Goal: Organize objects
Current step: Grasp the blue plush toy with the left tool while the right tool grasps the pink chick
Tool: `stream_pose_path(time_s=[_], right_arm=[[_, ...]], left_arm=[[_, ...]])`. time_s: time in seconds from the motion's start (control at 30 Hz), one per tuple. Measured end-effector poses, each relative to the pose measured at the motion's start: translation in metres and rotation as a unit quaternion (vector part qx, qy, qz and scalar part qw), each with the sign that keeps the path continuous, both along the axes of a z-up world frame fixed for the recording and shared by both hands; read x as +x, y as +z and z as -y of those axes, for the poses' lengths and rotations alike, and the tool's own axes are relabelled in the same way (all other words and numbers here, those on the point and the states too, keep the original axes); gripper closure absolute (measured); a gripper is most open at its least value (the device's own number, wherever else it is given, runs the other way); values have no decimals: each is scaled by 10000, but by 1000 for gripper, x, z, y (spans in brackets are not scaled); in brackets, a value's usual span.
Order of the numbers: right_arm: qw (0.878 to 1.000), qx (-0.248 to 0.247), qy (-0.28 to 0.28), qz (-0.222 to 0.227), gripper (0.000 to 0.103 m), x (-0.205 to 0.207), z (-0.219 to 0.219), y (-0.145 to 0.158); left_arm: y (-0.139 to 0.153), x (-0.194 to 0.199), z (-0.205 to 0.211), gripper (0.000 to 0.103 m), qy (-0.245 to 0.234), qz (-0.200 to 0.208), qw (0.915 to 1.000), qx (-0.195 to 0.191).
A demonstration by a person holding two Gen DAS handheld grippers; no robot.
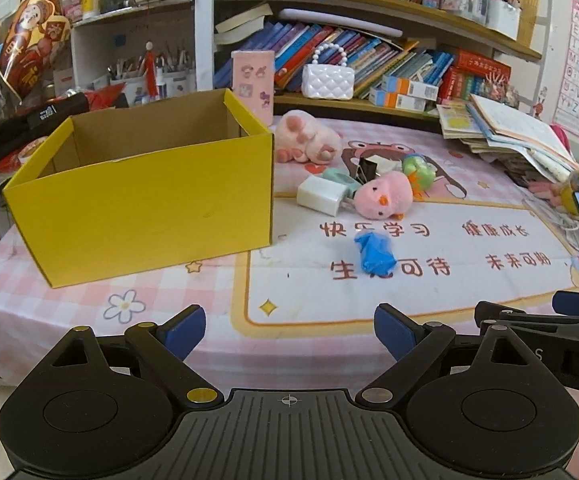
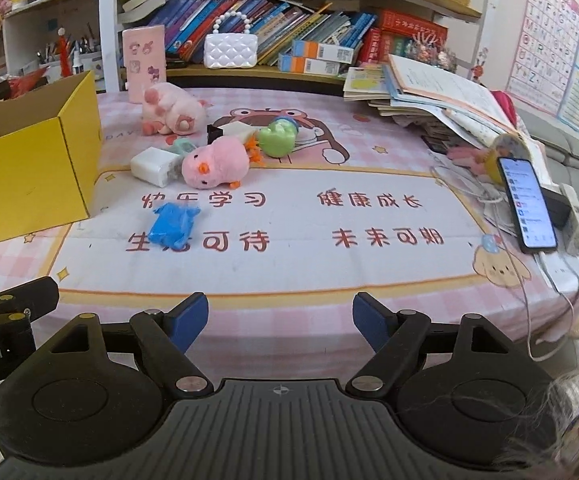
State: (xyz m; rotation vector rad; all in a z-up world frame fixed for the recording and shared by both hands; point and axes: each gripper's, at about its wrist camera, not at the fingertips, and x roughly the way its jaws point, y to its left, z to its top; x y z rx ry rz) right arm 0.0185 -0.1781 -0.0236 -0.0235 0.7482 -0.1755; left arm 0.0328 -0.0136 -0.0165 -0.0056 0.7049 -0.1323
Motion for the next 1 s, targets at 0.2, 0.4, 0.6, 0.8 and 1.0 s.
stream_pose_path(time_s=[0.2,0.4,0.6,0.8,1.0], right_arm=[[9999,101,119,-3,25,28,17,2],[9998,208,58,49,24,64,43,5],[9994,302,164,84,24,91,64,6],[9985,427,333,97,24,111,80,8],[9966,511,637,75,20,127,86,9]], left_arm=[[-5,21,13,9,159,-118,9998,-45],[-10,45,34,10,171,-182,9997,-81],[-16,71,61,13,72,-369,9993,-41],[-27,98,88,34,-96,-497,9987,52],[-40,119,104,59,-164,-649,9976,155]])
